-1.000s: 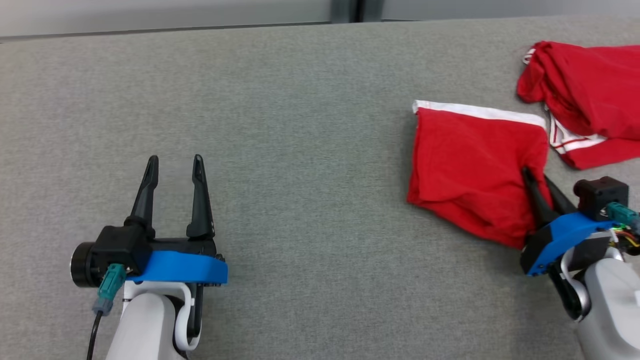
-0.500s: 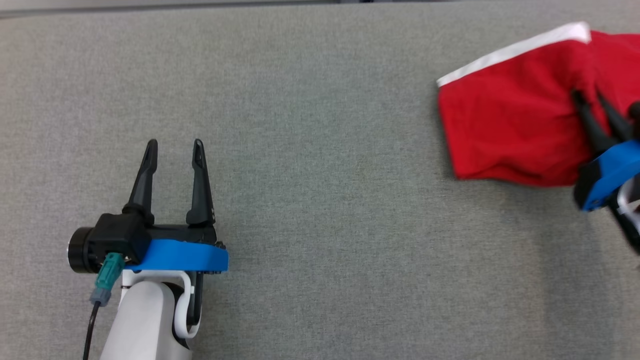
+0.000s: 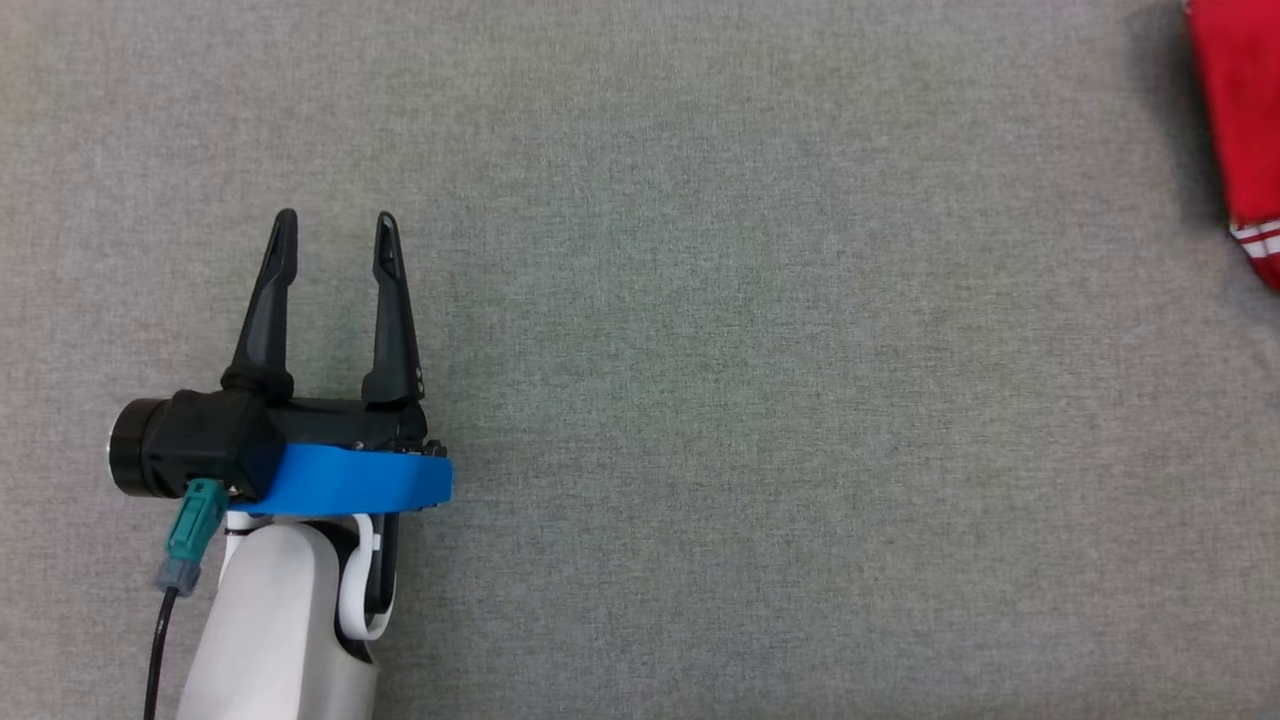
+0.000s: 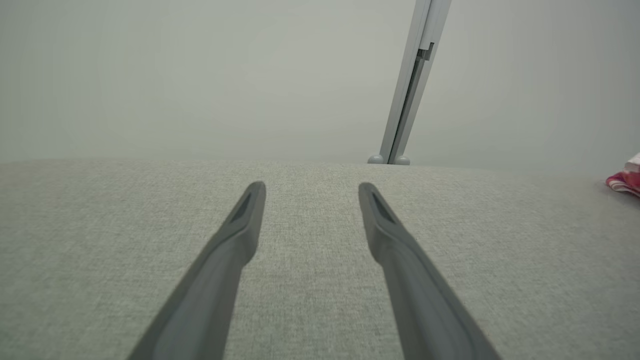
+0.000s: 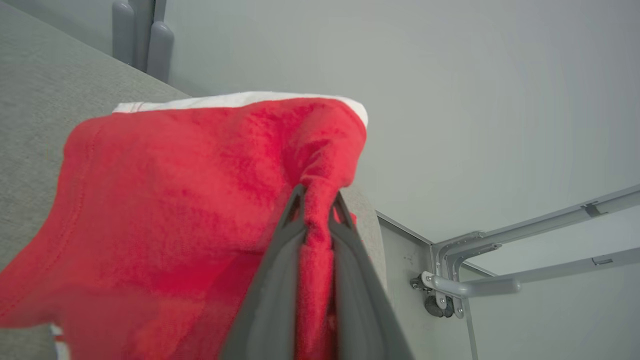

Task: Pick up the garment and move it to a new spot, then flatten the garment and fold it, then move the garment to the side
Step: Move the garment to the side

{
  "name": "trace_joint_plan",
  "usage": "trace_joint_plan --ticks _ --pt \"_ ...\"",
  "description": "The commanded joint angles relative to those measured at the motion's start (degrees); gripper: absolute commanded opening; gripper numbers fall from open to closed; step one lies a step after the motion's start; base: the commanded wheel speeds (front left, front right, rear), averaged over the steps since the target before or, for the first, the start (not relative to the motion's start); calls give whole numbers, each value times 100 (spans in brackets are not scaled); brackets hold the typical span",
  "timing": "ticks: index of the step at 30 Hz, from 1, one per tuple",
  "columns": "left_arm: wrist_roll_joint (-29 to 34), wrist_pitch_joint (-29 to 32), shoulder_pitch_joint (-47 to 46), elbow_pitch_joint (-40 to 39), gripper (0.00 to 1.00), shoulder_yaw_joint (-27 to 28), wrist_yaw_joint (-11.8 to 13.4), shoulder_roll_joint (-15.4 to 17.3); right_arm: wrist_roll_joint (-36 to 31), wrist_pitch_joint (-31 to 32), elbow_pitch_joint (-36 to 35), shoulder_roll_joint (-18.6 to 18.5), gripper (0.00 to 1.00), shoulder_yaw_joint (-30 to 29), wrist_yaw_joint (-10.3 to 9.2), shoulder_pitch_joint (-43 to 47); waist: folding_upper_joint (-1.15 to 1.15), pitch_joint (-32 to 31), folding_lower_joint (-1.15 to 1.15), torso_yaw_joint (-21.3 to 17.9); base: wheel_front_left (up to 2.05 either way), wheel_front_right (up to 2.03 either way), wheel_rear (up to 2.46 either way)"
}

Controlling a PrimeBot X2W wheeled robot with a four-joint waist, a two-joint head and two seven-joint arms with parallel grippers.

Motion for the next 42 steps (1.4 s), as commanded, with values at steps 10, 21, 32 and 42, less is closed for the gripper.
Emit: trace_joint_plan --ticks 10,21,32,42 --pt "43 -24 -240 -150 100 -81 -32 42 -48 148 770 -602 0 178 0 -546 0 240 -1 144 0 0 0" --pt "7 -24 -213 -168 100 -46 7 60 -335 320 1219 -435 100 280 0 -978 0 331 -1 218 0 0 0" --pt "-67 -25 3 -24 100 86 67 64 -787 -453 1412 215 100 -105 0 -1159 0 -119 -1 192 0 0 0" --pt "-168 -24 629 118 100 300 140 92 -919 -1435 1070 1602 100 -264 1 -566 0 -1051 -1 172 0 0 0"
